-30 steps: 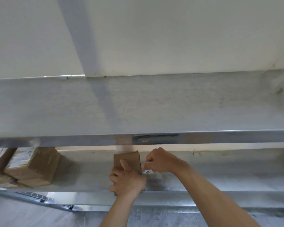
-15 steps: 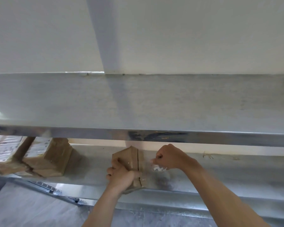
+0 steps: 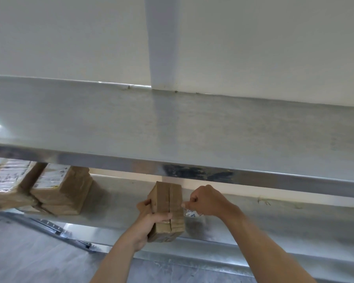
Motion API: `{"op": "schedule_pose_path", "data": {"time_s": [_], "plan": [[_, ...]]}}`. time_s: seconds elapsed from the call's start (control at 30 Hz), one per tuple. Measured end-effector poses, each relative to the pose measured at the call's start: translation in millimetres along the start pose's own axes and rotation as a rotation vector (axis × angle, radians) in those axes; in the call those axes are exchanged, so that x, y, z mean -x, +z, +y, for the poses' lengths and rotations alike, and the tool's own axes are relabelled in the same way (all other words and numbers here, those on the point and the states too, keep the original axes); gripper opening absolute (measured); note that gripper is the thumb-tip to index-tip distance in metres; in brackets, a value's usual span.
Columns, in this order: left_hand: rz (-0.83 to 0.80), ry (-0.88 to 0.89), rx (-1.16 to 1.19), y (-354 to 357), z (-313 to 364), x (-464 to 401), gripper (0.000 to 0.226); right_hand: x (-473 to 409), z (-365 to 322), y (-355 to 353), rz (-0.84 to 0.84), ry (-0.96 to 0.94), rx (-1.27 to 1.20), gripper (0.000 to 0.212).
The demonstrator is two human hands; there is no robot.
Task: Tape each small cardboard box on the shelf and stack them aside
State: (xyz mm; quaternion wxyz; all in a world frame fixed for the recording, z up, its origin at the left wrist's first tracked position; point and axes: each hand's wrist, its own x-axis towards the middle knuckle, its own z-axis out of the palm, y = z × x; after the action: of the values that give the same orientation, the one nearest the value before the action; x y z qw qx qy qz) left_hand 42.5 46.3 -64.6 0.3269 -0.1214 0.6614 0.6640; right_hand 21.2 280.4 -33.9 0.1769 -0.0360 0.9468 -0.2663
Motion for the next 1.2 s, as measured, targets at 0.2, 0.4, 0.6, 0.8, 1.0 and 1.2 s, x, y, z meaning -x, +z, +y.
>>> {"op": "schedule_pose_path", "data": {"time_s": [0.2,0.4,0.6,0.8,1.0,1.2], "plan": [[-0.005,-0.079,-0.003,-16.6,6.0,3.2,0.108,-8.3,-11.6,6.5,0.003,0.004,0.003,0.054],[0.292,0.060,-0.687,-19.5,27.7,6.4,0.073,-9.1,-28.7,16.9,-0.004,-0.021,-0.053,0.051],[0.371,-0.047,-0.905,37.7,31.4,13.0,0.135,-2.9,-34.6,11.8,-0.017,-0.036,-0.088,0.049],[0.445,-0.012,-0.986,40.5,21.7,13.5,0.127,1.6,-28.2,15.5,-0.063,-0.084,-0.197,0.041],[0.447,-0.062,-0.797,34.0,26.0,12.1,0.130,1.3,-12.0,14.1,-0.006,-0.072,-0.188,0.054],[0.316,0.024,-0.501,13.6,20.7,10.7,0.131,3.1,10.8,6.0,-0.018,0.046,-0.224,0.060]]}}
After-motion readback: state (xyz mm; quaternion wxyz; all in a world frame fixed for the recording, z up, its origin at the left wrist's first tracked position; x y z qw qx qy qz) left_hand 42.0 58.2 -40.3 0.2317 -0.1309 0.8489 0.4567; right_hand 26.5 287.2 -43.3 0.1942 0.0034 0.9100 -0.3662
